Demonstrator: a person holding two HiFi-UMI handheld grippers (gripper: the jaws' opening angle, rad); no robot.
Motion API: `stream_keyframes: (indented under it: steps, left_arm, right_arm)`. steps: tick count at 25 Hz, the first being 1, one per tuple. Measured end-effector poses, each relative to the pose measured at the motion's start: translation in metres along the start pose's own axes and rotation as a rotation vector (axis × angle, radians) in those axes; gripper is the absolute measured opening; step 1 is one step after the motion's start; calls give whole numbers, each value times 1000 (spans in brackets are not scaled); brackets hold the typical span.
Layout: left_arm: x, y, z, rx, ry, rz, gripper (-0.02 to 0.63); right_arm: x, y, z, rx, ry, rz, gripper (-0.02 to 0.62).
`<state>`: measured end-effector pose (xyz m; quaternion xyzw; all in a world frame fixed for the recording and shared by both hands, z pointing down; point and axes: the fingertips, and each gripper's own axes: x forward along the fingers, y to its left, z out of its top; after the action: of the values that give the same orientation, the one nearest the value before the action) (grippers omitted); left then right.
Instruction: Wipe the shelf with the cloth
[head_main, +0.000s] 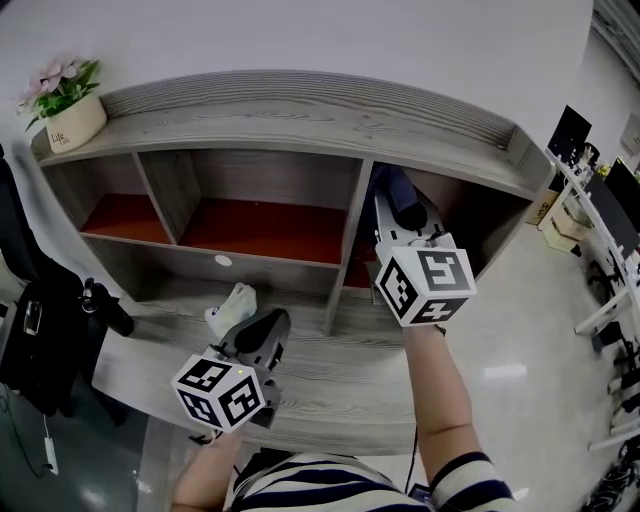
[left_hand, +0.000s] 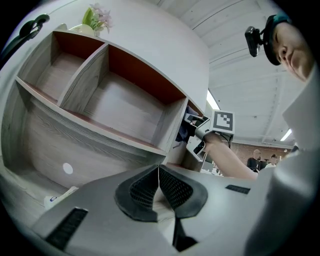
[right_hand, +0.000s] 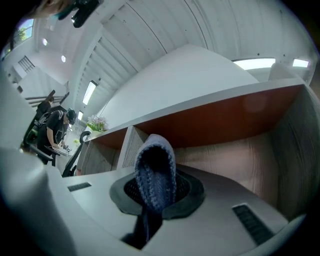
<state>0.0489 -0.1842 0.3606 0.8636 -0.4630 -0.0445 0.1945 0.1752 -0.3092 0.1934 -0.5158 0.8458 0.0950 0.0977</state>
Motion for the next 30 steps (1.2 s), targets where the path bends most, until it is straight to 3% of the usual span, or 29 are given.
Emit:
stream_keyframes:
  steps: [17,30]
  left_arm:
    - [13,-3,-8,-25,35,-44,18]
    - [24,-5,-12,-65,54,-86,18]
  right_arm:
    - [-22,13,-95,-136,338,76,46]
    - [-42,22,-143,-256,503,106,46]
